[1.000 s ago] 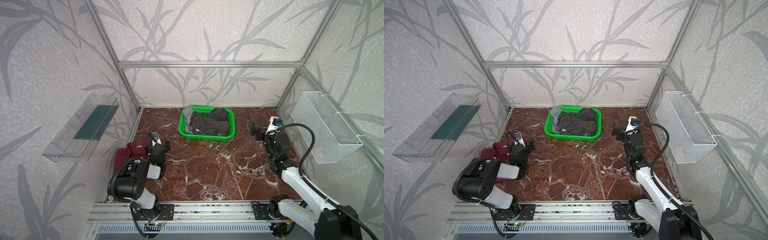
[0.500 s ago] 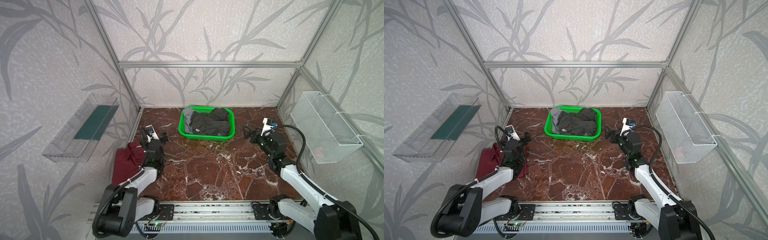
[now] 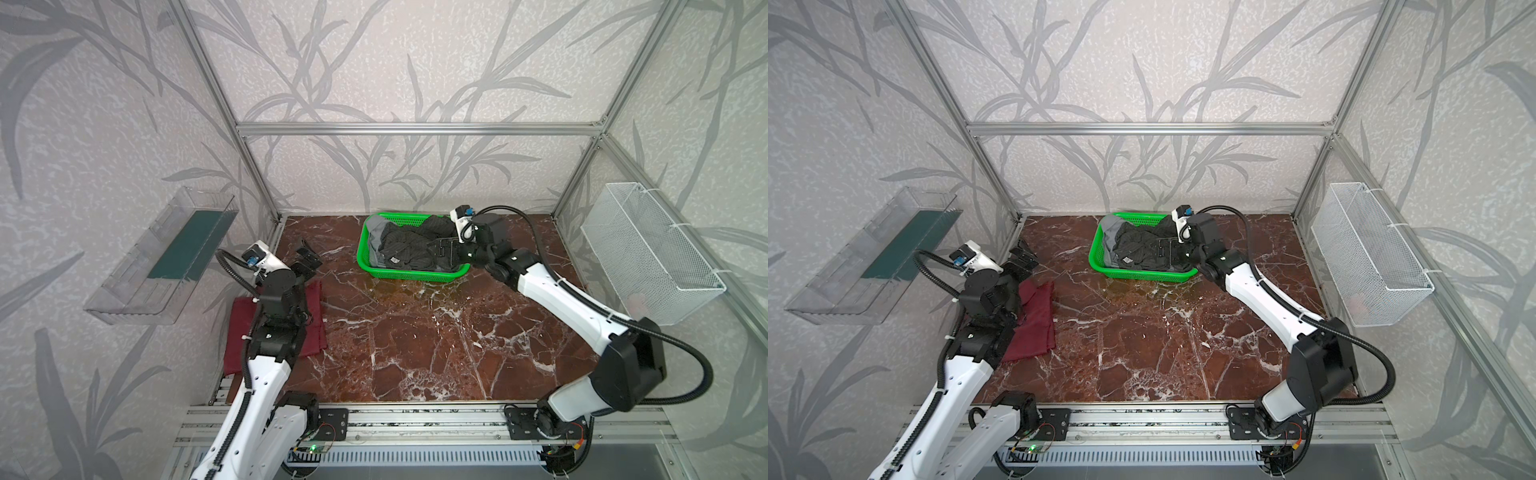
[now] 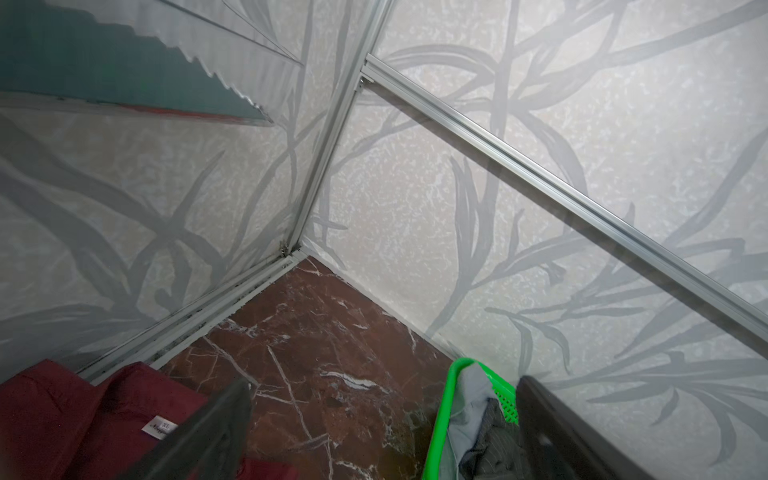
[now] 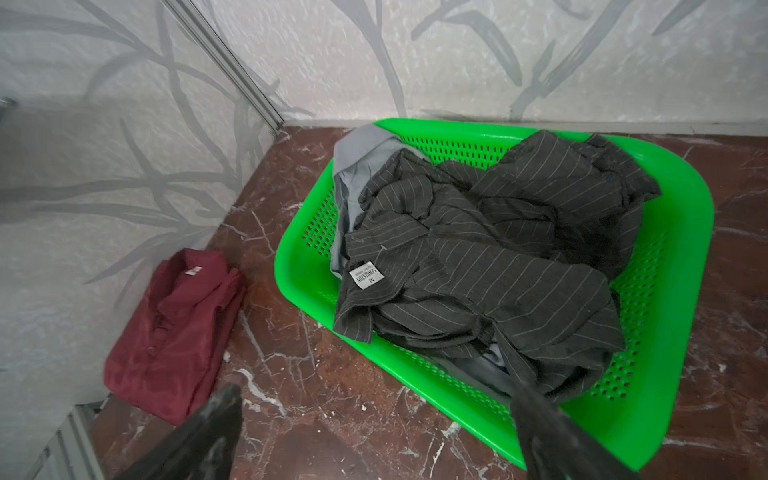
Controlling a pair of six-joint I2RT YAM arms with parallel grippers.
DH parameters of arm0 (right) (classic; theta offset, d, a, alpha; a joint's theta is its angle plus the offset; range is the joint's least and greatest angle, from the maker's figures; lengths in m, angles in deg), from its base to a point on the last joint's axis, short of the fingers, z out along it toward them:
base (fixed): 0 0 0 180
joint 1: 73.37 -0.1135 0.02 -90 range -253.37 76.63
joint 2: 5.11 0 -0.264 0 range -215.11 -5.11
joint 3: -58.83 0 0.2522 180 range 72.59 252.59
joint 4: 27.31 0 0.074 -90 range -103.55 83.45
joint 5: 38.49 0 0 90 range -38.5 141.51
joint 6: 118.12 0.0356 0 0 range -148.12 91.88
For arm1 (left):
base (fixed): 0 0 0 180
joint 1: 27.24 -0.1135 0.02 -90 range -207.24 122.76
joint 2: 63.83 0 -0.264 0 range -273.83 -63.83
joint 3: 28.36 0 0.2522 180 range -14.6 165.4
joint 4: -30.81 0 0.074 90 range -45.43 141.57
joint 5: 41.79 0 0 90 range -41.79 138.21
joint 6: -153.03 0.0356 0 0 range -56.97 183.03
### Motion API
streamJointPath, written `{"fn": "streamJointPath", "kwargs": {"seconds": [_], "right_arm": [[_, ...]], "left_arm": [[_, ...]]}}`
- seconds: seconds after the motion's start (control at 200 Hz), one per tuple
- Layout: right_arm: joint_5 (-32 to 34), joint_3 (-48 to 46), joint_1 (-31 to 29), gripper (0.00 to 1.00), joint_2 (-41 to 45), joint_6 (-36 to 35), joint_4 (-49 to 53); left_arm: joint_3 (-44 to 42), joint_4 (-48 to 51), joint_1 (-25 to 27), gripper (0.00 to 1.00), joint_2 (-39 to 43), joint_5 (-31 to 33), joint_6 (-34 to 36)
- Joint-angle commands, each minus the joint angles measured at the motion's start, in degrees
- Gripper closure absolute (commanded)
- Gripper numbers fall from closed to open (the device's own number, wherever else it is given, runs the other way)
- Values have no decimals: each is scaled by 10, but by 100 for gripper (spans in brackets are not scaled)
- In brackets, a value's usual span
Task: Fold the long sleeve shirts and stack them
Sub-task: 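Reach the right gripper into the green basket and grasp the grey pinstriped shirt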
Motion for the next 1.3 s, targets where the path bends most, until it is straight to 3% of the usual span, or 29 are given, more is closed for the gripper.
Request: {"fn": "streamJointPath", "kwargs": {"seconds": [0.0,0.165,0.475,0.585,0.67,0.78,1.015,1.14,1.295], "right_arm": [[40,68,-8,0,-62,-31,118],[104,192,-14,0,-186,-61,197],[160,351,-14,3,-345,-88,241],[146,437,-14,10,-408,-95,300],[131,481,-14,23,-442,-103,321],[106,537,-14,56,-469,-105,356],[36,552,-15,100,-428,-110,366],[16,582,-21,100,-385,-120,389],[27,697,-46,100,-329,-154,452]], "left_arm": [[43,151,1,1,-7,-90,0],[79,259,6,1,-32,-119,21],[49,263,17,1,-26,-104,23],[47,264,18,1,-32,-117,14],[48,261,18,1,-43,-134,11],[61,276,17,1,-60,-140,11],[69,282,17,1,-71,-150,11],[68,282,16,1,-70,-150,11],[68,281,16,1,-66,-150,12]]}}
